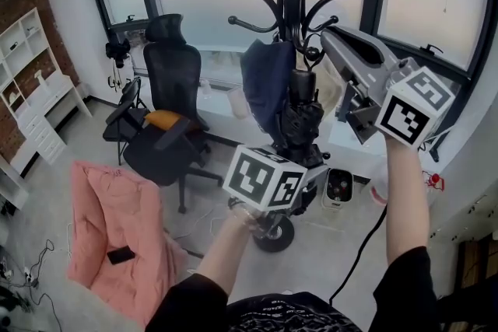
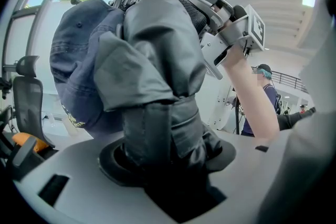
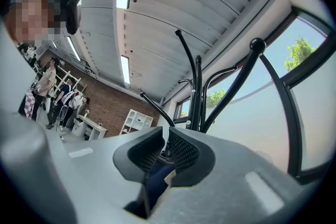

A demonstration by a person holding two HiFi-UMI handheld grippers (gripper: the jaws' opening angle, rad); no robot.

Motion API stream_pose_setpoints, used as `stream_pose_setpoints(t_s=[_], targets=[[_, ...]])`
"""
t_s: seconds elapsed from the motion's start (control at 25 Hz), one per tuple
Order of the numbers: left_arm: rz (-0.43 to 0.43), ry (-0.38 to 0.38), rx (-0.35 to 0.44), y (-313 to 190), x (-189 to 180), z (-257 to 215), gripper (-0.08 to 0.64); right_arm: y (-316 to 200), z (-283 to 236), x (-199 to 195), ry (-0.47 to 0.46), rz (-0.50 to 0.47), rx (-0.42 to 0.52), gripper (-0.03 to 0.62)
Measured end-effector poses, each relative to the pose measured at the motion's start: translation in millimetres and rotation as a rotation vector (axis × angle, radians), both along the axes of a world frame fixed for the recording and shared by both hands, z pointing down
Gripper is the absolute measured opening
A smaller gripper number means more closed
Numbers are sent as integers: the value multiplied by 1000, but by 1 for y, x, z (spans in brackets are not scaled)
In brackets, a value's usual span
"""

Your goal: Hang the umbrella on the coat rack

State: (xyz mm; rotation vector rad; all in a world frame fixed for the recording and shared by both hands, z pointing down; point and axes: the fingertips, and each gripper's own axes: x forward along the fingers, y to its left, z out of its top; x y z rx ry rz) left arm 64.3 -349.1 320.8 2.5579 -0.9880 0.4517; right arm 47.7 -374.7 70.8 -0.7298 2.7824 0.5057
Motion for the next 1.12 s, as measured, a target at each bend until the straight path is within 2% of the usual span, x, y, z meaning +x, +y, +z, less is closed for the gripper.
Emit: stream_pose_setpoints(t_s=[0.2,0.48,0.72,0.92,1.12], targets=[[1,25,-12,-5,1,0,272,-7,2,5,-39,-5,-37,38],[10,41,-39,-14,1,9,272,-1,20,12,-23,57,-31,38],[18,86,-79,-18,0,14,272,30,34,19,-66,5,-46,38],[34,79,-79,-24,2,16,272,58,51,13,-10,-3,13,40],[32,52,-83,-30,1,20,272,81,67,10,31,-38,24,39]])
